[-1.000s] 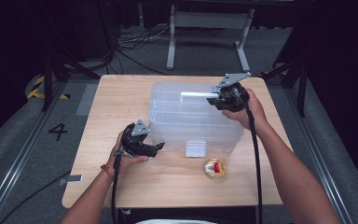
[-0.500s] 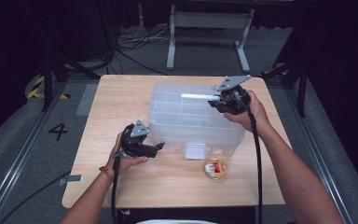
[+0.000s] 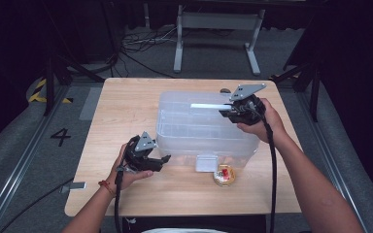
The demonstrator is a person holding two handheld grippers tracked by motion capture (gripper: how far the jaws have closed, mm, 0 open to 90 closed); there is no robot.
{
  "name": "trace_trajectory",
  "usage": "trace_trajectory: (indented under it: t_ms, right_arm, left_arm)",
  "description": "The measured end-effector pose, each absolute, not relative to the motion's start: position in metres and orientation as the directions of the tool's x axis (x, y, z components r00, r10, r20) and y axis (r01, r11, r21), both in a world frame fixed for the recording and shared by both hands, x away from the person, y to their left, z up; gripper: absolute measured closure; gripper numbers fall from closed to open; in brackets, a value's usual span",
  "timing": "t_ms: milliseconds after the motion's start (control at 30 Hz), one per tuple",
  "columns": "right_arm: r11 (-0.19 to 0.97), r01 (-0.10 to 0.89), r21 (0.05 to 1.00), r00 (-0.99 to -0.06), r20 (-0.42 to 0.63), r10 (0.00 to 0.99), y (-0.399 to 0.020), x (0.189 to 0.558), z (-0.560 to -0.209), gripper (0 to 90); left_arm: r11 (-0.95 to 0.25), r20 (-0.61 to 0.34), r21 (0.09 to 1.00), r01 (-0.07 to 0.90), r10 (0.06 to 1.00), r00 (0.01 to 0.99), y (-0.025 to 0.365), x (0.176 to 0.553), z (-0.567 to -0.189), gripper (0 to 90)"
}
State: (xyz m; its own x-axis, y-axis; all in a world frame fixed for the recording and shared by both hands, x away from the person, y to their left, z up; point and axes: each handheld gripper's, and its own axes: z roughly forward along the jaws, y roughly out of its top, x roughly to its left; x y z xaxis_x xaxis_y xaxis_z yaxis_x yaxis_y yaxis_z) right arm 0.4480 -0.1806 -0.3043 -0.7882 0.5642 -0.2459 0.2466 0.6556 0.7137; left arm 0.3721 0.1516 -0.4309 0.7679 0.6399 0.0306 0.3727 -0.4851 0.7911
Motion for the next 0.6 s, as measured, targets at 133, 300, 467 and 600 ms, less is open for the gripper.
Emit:
trace_trajectory:
  t_ms: [133,300,467,600]
  right_arm:
    - [0.662,0.244,0.709,-0.792,-0.247,0.558,-0.181,0.445,-0.304,73.8]
    - [0.664,0.238,0.709,-0.795,-0.251,0.553,-0.181,0.442,-0.304,73.9]
    - [0.665,0.228,0.711,-0.798,-0.255,0.547,-0.182,0.435,-0.304,74.0]
    - [0.669,0.221,0.710,-0.800,-0.261,0.541,-0.182,0.429,-0.304,74.2]
  left_arm:
    - [-0.489,0.037,0.790,0.370,0.640,0.767,0.151,0.369,-0.431,26.4]
    - [-0.501,0.043,0.784,0.366,0.633,0.773,0.151,0.367,-0.430,26.7]
    - [-0.530,0.067,0.773,0.348,0.614,0.786,0.152,0.360,-0.429,27.9]
    - [-0.547,0.085,0.763,0.344,0.612,0.786,0.151,0.359,-0.428,26.7]
